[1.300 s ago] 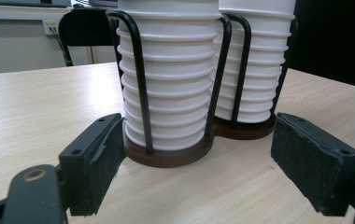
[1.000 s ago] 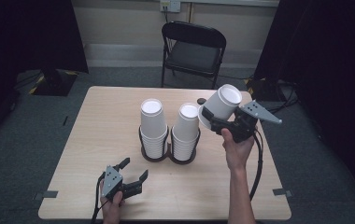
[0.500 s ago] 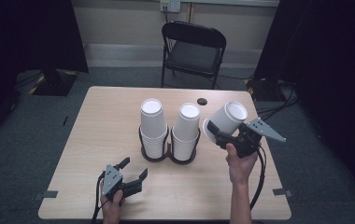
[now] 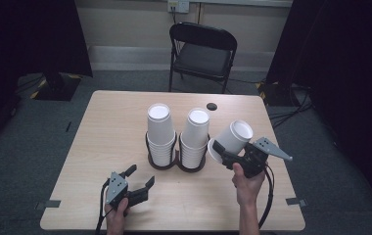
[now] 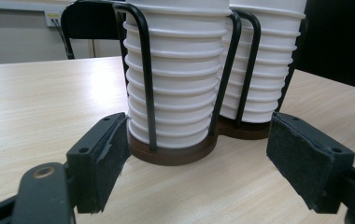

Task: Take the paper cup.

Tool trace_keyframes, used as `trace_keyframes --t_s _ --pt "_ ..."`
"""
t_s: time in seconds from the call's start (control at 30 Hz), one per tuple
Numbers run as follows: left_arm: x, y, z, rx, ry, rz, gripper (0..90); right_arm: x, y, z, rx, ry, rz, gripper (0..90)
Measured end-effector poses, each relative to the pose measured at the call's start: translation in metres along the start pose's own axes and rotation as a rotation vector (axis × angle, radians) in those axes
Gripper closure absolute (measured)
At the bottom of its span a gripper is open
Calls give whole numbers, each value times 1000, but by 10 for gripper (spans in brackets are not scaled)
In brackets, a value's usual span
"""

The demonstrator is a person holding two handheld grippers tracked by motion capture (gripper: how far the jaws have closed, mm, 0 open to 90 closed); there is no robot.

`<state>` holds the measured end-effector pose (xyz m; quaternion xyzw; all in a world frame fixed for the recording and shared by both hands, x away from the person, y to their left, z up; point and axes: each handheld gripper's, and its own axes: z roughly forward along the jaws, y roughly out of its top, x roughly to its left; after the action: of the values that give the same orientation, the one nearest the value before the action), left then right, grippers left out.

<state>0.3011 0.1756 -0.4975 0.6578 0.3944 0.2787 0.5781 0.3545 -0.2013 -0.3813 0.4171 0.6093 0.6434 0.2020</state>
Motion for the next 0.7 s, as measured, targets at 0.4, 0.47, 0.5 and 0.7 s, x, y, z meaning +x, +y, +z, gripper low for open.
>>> trace_keyframes --t_s 0.4,0.47,0.5,0.7 --pt "1 1 4 24 -103 -18 186 6 -31 -2 13 39 63 148" --pt "1 2 4 30 -115 -32 196 8 -37 0 20 46 76 147" --pt "1 2 4 30 -115 -32 197 8 -37 0 20 46 76 147" --pt "-5 5 3 23 -144 -34 223 13 -52 1 48 72 93 147"
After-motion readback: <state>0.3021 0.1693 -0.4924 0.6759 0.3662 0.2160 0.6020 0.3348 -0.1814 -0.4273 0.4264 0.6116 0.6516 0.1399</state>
